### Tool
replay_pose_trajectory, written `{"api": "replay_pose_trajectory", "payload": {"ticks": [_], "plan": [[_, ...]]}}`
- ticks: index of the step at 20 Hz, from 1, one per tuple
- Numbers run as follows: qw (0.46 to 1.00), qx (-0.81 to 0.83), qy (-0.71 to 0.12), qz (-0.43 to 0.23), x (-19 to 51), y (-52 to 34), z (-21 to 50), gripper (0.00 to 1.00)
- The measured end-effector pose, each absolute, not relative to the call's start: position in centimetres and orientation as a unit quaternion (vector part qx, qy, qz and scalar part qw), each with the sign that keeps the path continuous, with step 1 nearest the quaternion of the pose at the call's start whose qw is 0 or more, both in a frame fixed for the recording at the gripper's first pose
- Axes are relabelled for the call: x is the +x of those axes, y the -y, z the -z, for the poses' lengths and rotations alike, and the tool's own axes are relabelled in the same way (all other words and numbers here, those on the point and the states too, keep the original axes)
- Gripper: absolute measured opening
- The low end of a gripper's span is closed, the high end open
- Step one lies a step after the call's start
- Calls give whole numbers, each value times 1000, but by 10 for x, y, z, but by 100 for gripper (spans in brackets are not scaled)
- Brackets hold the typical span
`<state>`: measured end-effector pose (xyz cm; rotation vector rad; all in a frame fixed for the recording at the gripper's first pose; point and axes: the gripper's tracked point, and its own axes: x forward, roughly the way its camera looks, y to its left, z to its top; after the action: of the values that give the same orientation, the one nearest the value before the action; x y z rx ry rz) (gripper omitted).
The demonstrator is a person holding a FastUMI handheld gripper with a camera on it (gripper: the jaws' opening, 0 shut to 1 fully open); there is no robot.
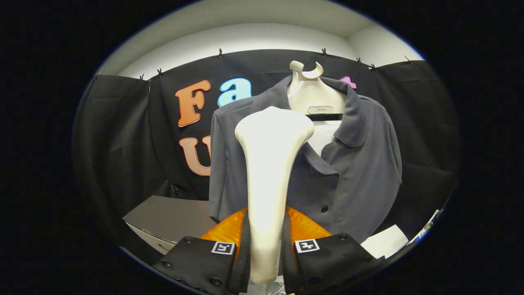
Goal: Iron the clothes twice with a garment steamer, once on the left side and once on the right side.
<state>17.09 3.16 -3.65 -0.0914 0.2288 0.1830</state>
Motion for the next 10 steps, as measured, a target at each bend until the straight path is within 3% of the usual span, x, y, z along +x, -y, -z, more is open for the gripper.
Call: {"api": "replay_pose_trajectory", "payload": {"ticks": [10], "plan": [[984,-64,-124,-112,178,-20,63,40]]}}
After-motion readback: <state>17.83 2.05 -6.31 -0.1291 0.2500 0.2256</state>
